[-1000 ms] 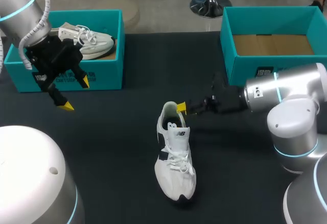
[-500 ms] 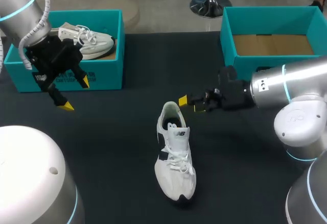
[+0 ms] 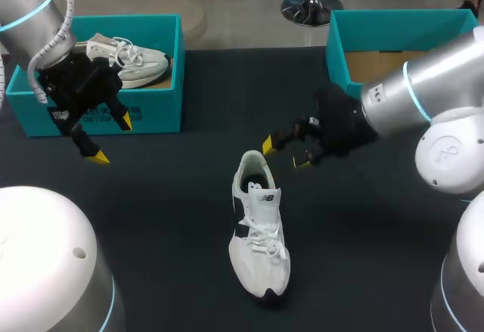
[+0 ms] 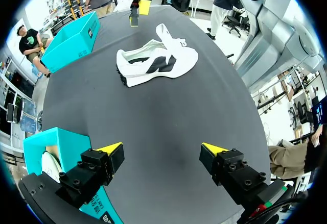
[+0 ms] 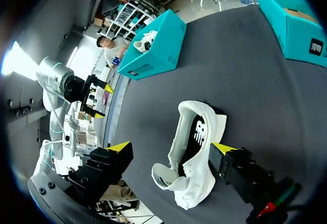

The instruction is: Take the shoe out of the shoebox, open the shoe tongue, remove and reinsert the insole, then place the shoe into the shoebox

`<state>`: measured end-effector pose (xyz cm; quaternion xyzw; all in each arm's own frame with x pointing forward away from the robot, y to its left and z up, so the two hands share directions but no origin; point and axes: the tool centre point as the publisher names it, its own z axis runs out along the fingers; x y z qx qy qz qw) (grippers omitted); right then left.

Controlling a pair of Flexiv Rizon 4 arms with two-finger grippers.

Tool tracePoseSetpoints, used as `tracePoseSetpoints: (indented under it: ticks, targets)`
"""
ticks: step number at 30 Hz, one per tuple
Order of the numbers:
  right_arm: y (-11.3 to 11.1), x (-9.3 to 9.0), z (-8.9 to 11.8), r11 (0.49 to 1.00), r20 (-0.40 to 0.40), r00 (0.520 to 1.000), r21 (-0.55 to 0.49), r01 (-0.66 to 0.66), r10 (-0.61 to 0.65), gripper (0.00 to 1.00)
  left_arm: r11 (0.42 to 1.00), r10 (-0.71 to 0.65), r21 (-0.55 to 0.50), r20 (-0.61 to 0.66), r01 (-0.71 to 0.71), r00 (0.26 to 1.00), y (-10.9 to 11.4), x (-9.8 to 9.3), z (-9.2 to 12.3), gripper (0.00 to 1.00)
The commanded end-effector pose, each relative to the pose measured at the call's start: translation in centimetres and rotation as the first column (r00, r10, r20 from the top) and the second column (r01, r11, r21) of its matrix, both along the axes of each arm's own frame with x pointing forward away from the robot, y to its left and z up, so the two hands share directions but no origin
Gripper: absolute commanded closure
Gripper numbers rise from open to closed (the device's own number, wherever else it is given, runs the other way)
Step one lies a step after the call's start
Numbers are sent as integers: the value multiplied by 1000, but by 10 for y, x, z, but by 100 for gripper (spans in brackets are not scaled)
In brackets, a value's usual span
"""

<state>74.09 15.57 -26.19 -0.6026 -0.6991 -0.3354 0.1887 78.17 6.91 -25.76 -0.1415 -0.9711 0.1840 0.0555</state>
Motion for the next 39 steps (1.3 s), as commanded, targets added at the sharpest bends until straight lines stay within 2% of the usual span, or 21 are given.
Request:
tracePoseSetpoints:
  ticks: [1, 13, 18, 19, 26, 27, 28, 29, 30, 39]
  targets:
    - [-1, 1, 9, 942, -5, 998, -330, 60, -65, 0, 1000, 0, 3, -1, 0, 1000, 0, 0, 0, 0]
    - [-1, 1, 9, 942, -5, 998, -330, 60, -65, 0, 1000, 0, 3, -1, 0, 1000, 0, 0, 0, 0]
    - [11, 3, 13, 871, -32, 995, -488, 65, -92, 0, 1000, 0, 3, -1, 0, 1000, 0, 0, 0, 0]
    - [14, 2, 14, 863, -19, 995, -499, 75, -98, 0, 1000, 0, 3, -1, 0, 1000, 0, 0, 0, 0]
    - [29, 9, 9, 764, -65, 989, -642, 59, -131, 0, 1000, 0, 3, -1, 0, 1000, 0, 0, 0, 0]
    - [29, 10, 9, 748, -71, 988, -661, 55, -135, 12, 1000, 0, 3, -1, 0, 1000, 0, 0, 0, 0]
    - [30, 11, 7, 732, -75, 988, -680, 50, -137, 54, 1000, 0, 3, -1, 0, 1000, 0, 0, 0, 0]
    - [31, 12, 6, 728, -73, 988, -684, 51, -138, 85, 1000, 0, 3, -1, 0, 1000, 0, 0, 0, 0]
    - [31, 13, 4, 726, -72, 989, -686, 47, -132, 100, 1000, 0, 3, -1, 0, 1000, 0, 0, 0, 0]
    - [33, 16, -1, 660, -82, 988, -751, 24, -129, 100, 1000, 0, 3, -1, 0, 1000, 0, 0, 0, 0]
